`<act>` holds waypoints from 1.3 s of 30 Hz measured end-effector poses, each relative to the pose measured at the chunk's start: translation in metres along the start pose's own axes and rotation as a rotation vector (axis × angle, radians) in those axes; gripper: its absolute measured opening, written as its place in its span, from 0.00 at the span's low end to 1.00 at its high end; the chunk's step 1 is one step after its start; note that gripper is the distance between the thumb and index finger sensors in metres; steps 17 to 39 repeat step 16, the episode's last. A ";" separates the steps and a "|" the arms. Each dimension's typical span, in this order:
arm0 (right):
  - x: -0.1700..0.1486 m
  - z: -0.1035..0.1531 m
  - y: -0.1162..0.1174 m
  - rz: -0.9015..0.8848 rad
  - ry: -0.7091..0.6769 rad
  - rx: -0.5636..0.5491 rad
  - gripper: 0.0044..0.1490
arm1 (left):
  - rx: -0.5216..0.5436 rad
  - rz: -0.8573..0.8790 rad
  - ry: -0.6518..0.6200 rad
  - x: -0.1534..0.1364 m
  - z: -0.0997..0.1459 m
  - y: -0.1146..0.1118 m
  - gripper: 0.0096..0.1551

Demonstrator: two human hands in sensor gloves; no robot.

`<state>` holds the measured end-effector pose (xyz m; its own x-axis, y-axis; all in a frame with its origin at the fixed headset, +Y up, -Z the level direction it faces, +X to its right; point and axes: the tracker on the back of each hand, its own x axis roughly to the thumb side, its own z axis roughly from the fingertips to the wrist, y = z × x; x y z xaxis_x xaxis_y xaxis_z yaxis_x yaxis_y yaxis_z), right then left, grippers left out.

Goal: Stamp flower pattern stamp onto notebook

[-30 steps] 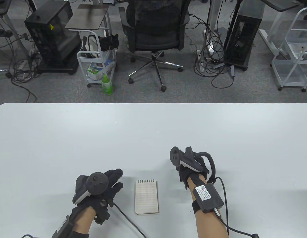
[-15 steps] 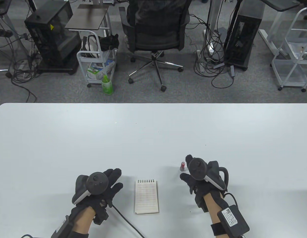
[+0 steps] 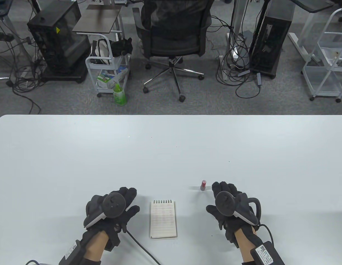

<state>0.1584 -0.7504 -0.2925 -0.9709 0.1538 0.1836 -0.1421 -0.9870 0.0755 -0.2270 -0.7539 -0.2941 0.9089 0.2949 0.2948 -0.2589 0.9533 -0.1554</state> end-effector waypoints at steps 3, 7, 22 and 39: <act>-0.002 -0.001 0.002 0.002 -0.002 0.011 0.53 | -0.012 0.000 0.004 -0.001 -0.001 -0.002 0.42; -0.007 -0.001 0.006 -0.018 0.007 0.029 0.52 | -0.021 0.005 0.015 -0.002 -0.001 -0.004 0.42; -0.017 -0.004 0.014 -0.025 0.056 0.057 0.51 | -0.066 0.015 0.037 -0.003 -0.001 -0.006 0.42; -0.017 -0.004 0.014 -0.025 0.056 0.057 0.51 | -0.066 0.015 0.037 -0.003 -0.001 -0.006 0.42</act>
